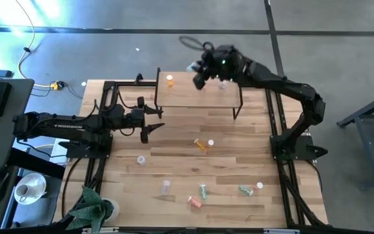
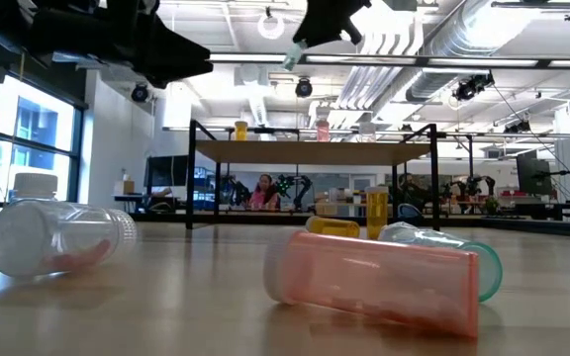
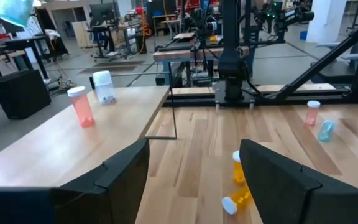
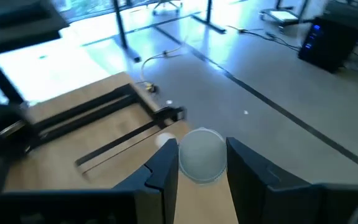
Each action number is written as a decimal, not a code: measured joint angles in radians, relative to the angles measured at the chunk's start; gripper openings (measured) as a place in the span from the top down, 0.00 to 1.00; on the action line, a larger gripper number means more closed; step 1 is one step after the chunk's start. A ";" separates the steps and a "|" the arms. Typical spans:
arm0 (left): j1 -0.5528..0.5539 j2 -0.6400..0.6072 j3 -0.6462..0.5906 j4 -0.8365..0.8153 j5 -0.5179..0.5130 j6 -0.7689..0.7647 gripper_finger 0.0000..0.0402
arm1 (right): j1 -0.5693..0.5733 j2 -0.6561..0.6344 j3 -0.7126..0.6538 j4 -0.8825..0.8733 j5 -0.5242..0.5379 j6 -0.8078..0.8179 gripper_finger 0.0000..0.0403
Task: Pick and place medicine bottles onto shelf by color
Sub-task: Put the blue pill bottle on the shelf, then put the transparent pill bottle on the shelf aligned with the transparent pill bottle
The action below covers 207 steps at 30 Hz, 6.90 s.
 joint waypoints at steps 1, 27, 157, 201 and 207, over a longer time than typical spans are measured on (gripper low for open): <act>0.000 -0.001 0.000 -0.002 0.000 0.000 0.40 | -0.014 0.000 0.010 -0.011 0.000 0.009 0.77; 0.000 -0.003 0.000 -0.014 -0.004 0.000 0.41 | -0.051 0.416 0.433 -0.458 -0.032 -0.072 0.77; -0.001 -0.194 -0.001 -0.373 -0.118 -0.069 0.41 | 0.596 0.394 0.029 -0.284 -0.094 -0.194 0.62; -0.392 -0.311 0.000 -0.875 -0.146 -0.495 0.41 | 0.602 0.311 -0.249 0.326 0.048 -0.279 0.62; -0.560 -0.308 -0.008 -0.921 -0.243 -0.611 0.41 | 0.602 0.311 -0.249 0.307 0.047 -0.279 0.62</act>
